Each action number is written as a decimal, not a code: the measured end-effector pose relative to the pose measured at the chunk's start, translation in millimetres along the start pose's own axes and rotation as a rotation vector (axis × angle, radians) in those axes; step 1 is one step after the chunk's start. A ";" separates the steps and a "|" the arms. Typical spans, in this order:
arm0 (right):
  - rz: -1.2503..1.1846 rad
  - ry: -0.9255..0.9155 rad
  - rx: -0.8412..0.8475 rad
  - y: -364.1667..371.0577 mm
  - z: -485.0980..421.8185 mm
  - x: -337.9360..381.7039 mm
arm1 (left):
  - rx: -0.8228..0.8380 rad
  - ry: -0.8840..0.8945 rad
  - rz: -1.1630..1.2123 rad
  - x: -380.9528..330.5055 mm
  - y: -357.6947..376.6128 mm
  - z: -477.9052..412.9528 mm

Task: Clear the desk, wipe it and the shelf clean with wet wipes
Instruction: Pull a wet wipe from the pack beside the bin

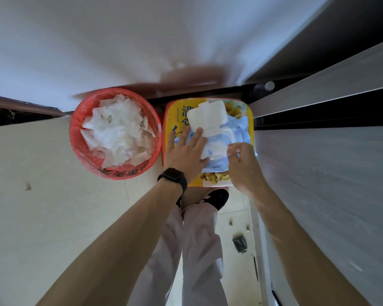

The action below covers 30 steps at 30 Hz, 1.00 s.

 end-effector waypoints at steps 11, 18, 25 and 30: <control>-0.795 0.348 -0.351 -43.3 98.4 -26.0 | 0.062 0.075 -0.140 -7.4 -10.9 -1.8; -0.606 0.223 -0.509 -94.0 133.7 -18.8 | 0.054 0.093 -0.217 -11.3 -14.9 -1.5; -0.511 0.201 -0.513 -115.3 140.5 -25.1 | 0.052 0.504 -0.343 -40.0 -5.0 6.7; -0.495 0.209 -0.510 -103.2 136.3 -30.4 | 0.224 0.395 -0.398 -52.0 6.6 0.8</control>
Point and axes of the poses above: each hand's wrist, its own z-axis away from the middle knuckle, its own y-axis out of the palm, x = y × z, the point moved 6 cm from there along -z, towards the middle knuckle, and after that the axes turned 3 degrees about z, right-handed, at the moved point
